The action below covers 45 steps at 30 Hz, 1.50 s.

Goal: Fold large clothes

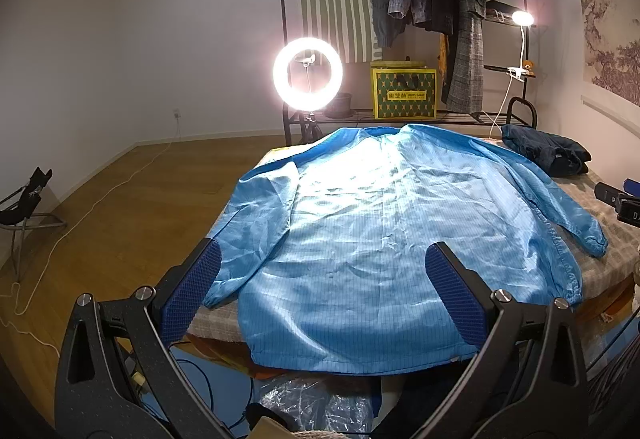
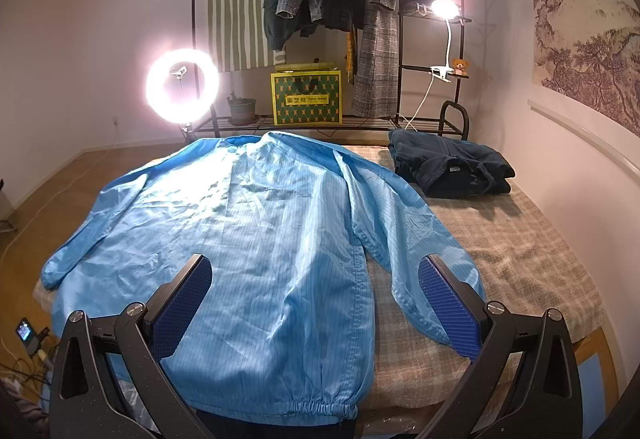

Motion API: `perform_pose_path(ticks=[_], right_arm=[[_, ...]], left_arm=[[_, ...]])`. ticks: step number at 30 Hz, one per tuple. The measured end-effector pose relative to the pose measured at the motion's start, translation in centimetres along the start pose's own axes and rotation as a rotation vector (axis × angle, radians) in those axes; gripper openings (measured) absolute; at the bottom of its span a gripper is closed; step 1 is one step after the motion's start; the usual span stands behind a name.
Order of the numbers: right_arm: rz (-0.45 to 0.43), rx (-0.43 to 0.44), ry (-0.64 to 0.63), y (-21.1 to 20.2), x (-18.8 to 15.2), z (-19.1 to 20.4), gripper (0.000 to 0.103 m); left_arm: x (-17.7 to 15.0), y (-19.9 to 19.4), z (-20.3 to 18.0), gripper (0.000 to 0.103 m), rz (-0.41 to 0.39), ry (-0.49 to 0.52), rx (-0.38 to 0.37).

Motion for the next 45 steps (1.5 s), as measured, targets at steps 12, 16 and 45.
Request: perform_pose_path(ticks=[12, 16, 45], right_arm=[[0.003, -0.002, 0.005, 0.1, 0.2, 0.2, 0.103], [-0.001, -0.008, 0.004, 0.2, 0.4, 0.5, 0.103], [-0.017, 0.03, -0.009, 4.7, 6.0, 7.4, 0.103]], left_arm=[[0.0, 0.1, 0.2, 0.103, 0.004, -0.001, 0.004], [0.0, 0.7, 1.0, 0.103, 0.014, 0.002, 0.023], [-1.0, 13.1, 16.8, 0.068, 0.262, -0.279, 0.058]])
Point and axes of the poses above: each gripper's, at about its wrist camera, not at the fingertips, and y roughly the way its jaws point, z to its left, x to its top, the point moved 7 cm from there along y, roughly the way its jaws point, and after that the axes turned 1 degree about x, right-handed, at the moved point
